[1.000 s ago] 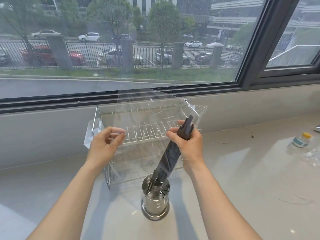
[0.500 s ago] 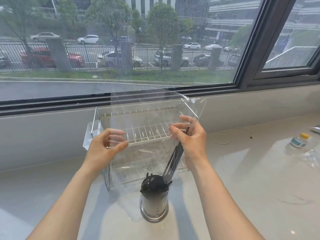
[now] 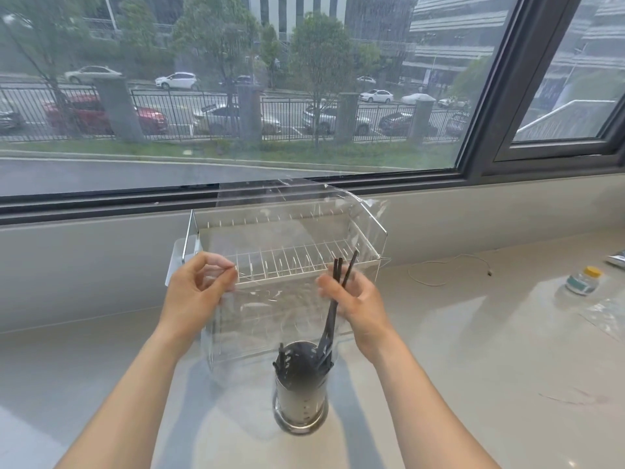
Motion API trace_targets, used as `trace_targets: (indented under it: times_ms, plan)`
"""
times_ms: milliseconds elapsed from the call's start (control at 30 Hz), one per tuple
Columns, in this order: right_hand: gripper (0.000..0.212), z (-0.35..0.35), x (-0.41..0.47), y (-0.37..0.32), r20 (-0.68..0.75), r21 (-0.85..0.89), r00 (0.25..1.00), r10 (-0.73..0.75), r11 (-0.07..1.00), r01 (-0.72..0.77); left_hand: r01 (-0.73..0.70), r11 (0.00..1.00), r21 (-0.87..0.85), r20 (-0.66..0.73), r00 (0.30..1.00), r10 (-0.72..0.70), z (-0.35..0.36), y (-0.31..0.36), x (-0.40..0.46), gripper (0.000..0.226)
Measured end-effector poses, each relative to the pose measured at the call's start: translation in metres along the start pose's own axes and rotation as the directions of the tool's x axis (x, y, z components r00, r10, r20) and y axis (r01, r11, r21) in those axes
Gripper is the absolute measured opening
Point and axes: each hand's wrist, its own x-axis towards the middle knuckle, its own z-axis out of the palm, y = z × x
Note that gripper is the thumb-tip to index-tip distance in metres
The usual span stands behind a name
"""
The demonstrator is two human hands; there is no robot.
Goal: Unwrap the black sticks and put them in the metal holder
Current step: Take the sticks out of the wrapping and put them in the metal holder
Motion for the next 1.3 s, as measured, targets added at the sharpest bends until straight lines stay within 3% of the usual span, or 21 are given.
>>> trace_targets:
  times_ms: [133, 333, 433, 667, 867, 1000, 1167, 1300]
  plan:
    - [0.047, 0.003, -0.009, 0.019, 0.045, -0.059, 0.994, 0.098, 0.994, -0.096, -0.02, 1.0, -0.011, -0.005, 1.0, 0.02, 0.0, 0.003, -0.003, 0.008]
    - [0.027, 0.016, -0.005, 0.018, -0.021, 0.208, 1.0, -0.022, 0.978, 0.026, -0.035, 0.998, -0.056, 0.013, 0.999, 0.036, 0.001, 0.014, -0.003, 0.013]
    - [0.022, 0.022, -0.004, 0.019, -0.051, 0.31, 0.997, -0.05, 0.949, 0.064, -0.025, 0.999, -0.024, 0.062, 0.998, 0.027, 0.0, 0.017, -0.003, 0.031]
    - [0.023, 0.02, -0.009, 0.032, -0.04, 0.121, 0.999, -0.022, 0.992, 0.027, 0.002, 0.999, 0.039, 0.053, 0.999, -0.005, -0.008, 0.001, -0.01, 0.023]
    - [0.02, 0.014, -0.006, 0.023, -0.07, 0.116, 0.994, -0.089, 0.989, 0.097, -0.037, 0.999, -0.029, 0.042, 0.998, 0.038, -0.008, 0.006, -0.008, 0.017]
    - [0.018, 0.017, -0.003, 0.013, -0.12, 0.23, 0.982, -0.143, 0.959, 0.168, -0.078, 0.995, -0.06, -0.013, 0.997, 0.078, -0.003, 0.014, -0.002, 0.014]
    - [0.019, 0.02, -0.001, -0.004, -0.113, 0.246, 0.972, -0.208, 0.942, 0.23, -0.099, 0.988, -0.119, -0.063, 0.994, 0.092, -0.005, 0.024, 0.001, 0.012]
    - [0.023, 0.022, 0.0, -0.007, -0.047, 0.195, 0.984, -0.171, 0.965, 0.177, -0.104, 0.99, -0.09, -0.068, 0.993, 0.098, -0.008, 0.026, 0.003, 0.013]
